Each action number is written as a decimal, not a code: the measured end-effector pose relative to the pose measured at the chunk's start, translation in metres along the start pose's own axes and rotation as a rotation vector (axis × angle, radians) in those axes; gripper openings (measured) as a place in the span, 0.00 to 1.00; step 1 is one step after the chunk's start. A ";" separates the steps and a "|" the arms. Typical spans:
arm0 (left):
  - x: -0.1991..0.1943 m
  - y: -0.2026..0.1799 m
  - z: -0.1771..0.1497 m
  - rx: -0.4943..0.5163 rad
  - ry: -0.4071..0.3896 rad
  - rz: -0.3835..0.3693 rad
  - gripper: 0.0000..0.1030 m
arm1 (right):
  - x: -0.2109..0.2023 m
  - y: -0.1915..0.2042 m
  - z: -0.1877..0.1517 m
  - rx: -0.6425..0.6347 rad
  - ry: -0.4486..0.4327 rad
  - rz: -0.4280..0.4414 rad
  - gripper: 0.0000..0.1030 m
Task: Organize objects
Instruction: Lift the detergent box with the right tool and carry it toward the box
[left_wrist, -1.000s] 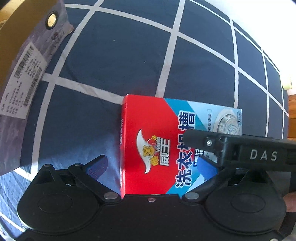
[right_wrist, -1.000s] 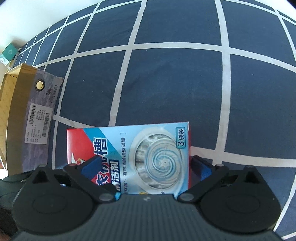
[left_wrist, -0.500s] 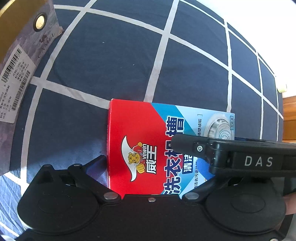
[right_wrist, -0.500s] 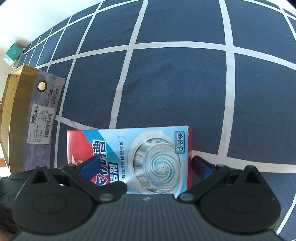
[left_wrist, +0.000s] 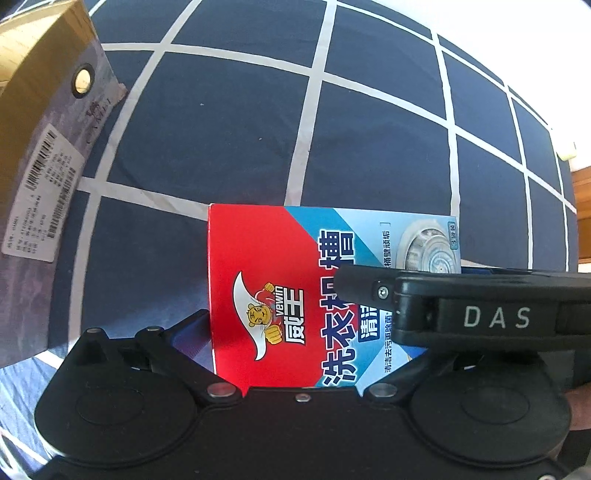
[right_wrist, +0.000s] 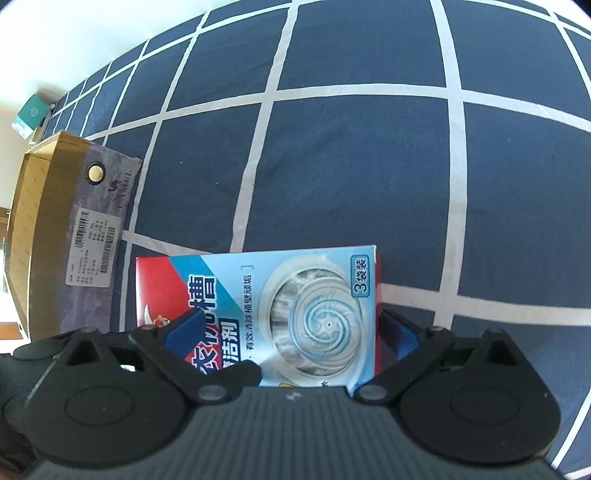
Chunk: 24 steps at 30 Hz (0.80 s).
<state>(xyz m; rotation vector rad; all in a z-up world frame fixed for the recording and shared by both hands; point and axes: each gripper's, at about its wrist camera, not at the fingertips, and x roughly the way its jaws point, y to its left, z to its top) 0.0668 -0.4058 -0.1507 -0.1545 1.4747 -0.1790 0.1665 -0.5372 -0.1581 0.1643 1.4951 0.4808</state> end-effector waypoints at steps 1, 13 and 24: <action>-0.002 0.000 -0.001 0.003 -0.002 0.003 0.99 | -0.001 0.001 -0.001 0.003 -0.003 0.002 0.96; -0.041 0.007 -0.017 0.028 -0.070 0.038 0.95 | -0.027 0.027 -0.017 -0.009 -0.056 0.008 0.90; -0.076 0.024 -0.032 0.041 -0.132 0.045 0.93 | -0.047 0.059 -0.033 -0.034 -0.112 0.010 0.89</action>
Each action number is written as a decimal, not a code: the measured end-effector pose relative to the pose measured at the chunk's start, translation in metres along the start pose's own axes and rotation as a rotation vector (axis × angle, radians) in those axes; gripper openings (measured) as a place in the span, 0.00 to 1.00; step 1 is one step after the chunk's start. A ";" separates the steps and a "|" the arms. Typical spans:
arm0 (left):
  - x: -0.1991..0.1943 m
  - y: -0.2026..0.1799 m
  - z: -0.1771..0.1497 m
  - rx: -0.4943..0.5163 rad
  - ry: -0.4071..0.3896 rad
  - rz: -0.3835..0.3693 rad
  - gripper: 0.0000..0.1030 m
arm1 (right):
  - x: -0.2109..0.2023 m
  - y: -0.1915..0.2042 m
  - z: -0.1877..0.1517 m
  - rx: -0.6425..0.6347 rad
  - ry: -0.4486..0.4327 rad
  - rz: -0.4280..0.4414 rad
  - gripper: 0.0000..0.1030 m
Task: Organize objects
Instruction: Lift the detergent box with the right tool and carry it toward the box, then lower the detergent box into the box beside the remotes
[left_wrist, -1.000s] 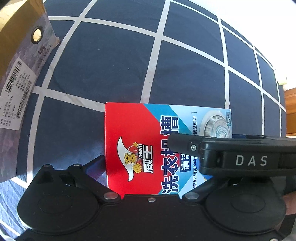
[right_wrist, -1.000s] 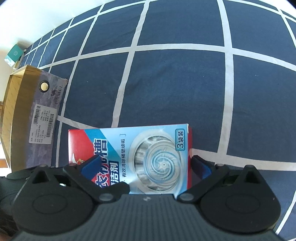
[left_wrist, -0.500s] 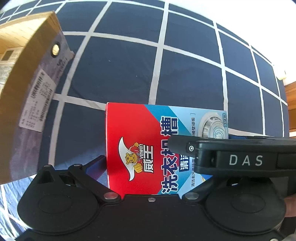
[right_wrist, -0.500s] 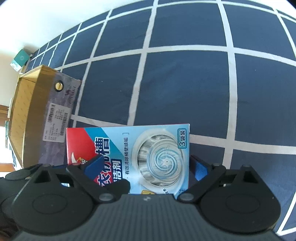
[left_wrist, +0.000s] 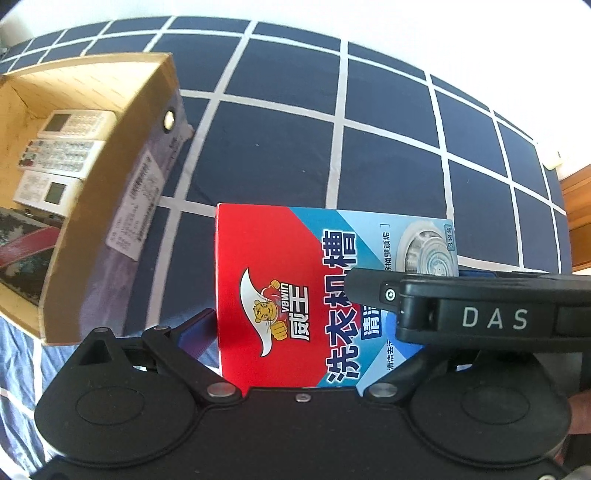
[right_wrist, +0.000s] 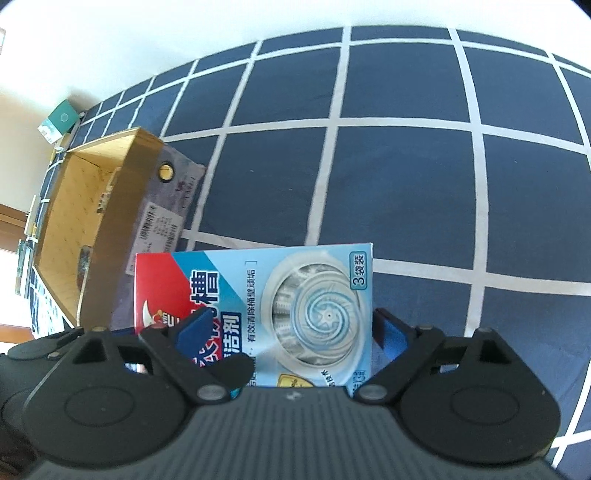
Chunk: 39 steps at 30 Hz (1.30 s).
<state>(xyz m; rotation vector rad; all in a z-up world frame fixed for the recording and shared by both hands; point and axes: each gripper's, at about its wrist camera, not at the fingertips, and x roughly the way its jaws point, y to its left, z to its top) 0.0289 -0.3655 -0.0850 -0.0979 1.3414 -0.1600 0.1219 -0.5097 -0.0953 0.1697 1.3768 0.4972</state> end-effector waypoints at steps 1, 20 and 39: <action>-0.004 0.003 -0.001 0.003 -0.006 0.000 0.93 | -0.002 0.004 -0.001 0.000 -0.006 0.001 0.89; -0.077 0.089 0.020 0.128 -0.089 -0.019 0.93 | -0.020 0.118 -0.001 0.048 -0.143 -0.015 0.89; -0.108 0.233 0.068 0.214 -0.119 -0.048 0.93 | 0.022 0.264 0.023 0.091 -0.222 -0.049 0.88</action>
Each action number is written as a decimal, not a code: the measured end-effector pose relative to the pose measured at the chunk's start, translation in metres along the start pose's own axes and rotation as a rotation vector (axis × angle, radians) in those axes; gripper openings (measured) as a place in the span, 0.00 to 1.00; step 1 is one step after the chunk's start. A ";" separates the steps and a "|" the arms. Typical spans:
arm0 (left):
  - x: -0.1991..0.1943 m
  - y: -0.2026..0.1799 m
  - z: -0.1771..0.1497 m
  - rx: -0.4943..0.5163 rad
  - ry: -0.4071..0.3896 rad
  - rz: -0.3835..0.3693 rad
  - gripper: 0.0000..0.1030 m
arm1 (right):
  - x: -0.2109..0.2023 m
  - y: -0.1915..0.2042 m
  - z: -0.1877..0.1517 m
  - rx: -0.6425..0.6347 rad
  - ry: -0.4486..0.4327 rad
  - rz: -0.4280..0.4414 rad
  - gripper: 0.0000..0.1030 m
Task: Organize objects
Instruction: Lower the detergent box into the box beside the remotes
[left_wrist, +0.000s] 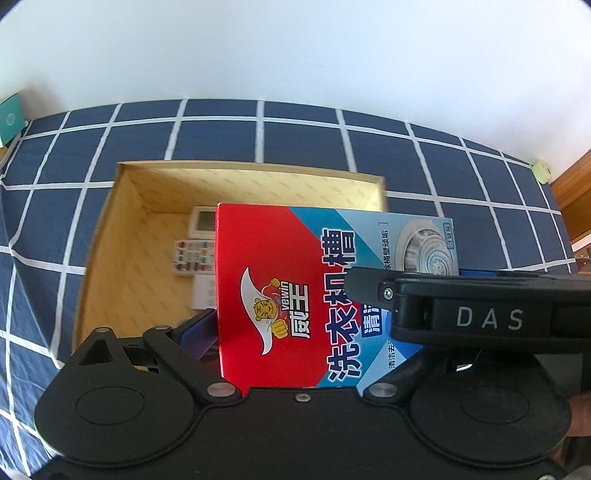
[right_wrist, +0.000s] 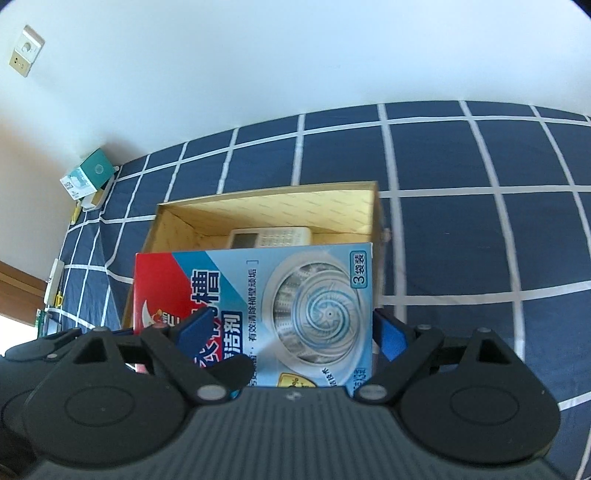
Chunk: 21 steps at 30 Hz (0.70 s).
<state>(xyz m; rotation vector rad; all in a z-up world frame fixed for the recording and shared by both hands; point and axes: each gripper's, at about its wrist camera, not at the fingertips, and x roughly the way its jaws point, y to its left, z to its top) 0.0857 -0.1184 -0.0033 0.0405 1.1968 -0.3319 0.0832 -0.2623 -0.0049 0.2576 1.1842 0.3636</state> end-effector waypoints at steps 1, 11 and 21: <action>0.000 0.005 0.003 -0.001 0.002 0.000 0.93 | 0.003 0.006 0.000 0.000 -0.002 -0.003 0.88; 0.017 0.051 0.030 0.022 0.037 -0.026 0.93 | 0.038 0.041 0.011 0.034 0.015 -0.031 0.88; 0.061 0.076 0.056 0.029 0.098 -0.044 0.92 | 0.086 0.043 0.036 0.064 0.068 -0.067 0.88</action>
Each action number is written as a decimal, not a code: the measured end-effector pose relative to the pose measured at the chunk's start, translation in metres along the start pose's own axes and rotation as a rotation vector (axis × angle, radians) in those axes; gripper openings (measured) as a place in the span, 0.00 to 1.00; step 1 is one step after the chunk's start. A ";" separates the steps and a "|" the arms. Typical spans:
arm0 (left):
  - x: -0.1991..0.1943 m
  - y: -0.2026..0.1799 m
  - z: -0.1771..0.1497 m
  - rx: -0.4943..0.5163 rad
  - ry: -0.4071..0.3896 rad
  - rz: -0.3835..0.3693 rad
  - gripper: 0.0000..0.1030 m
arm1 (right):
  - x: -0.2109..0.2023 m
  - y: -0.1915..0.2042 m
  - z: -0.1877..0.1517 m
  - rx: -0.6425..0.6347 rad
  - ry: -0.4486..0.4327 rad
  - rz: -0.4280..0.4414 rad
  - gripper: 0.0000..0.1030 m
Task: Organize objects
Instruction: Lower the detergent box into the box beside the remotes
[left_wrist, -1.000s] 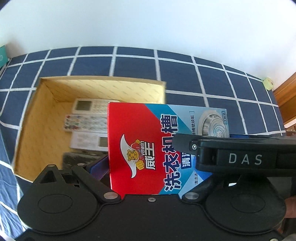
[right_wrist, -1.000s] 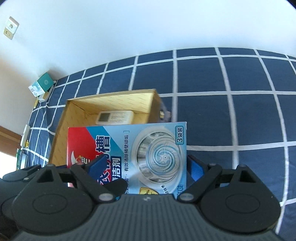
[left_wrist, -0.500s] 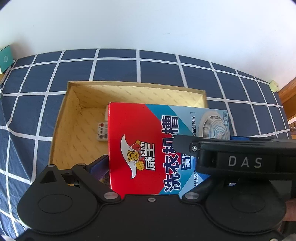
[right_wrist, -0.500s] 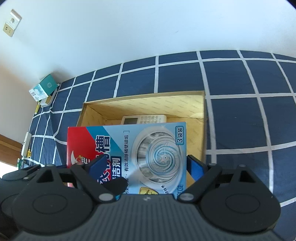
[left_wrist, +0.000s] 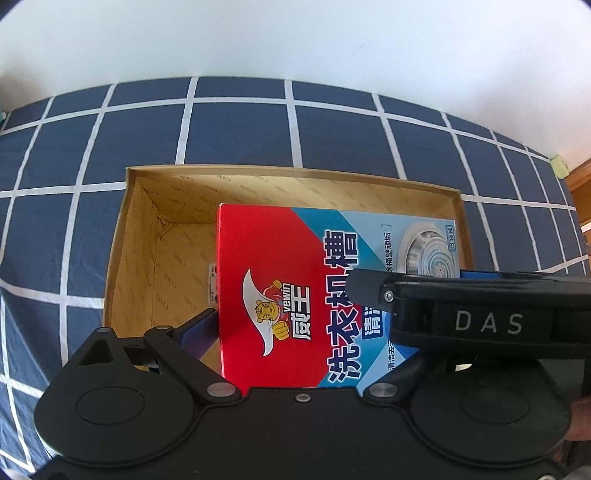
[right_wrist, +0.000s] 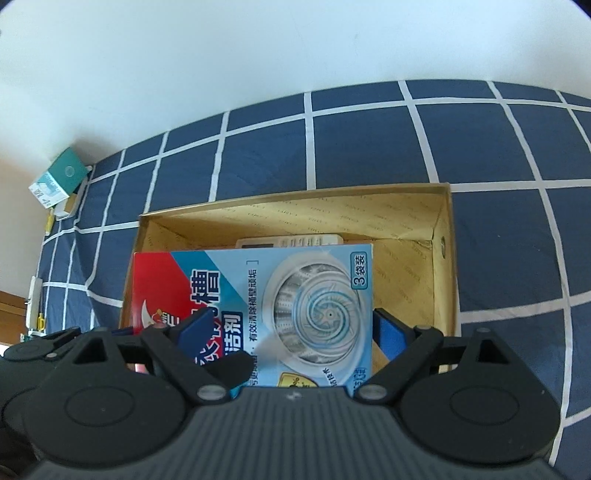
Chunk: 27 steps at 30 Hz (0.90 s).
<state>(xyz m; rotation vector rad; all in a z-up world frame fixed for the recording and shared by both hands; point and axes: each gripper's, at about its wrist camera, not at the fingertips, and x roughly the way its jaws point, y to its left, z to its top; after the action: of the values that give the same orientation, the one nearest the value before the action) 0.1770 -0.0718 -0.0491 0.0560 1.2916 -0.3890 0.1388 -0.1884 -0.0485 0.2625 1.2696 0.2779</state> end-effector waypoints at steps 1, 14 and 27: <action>0.005 0.003 0.004 0.001 0.004 -0.001 0.92 | 0.004 0.000 0.003 0.001 0.005 -0.001 0.88; 0.050 0.031 0.041 -0.008 0.067 -0.026 0.91 | 0.060 -0.005 0.035 0.041 0.071 -0.017 0.88; 0.067 0.045 0.052 -0.029 0.091 -0.043 0.92 | 0.081 -0.007 0.044 0.058 0.087 -0.045 0.86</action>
<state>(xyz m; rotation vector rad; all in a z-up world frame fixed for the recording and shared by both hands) 0.2537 -0.0599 -0.1058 0.0215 1.3897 -0.4081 0.2037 -0.1687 -0.1115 0.2734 1.3690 0.2162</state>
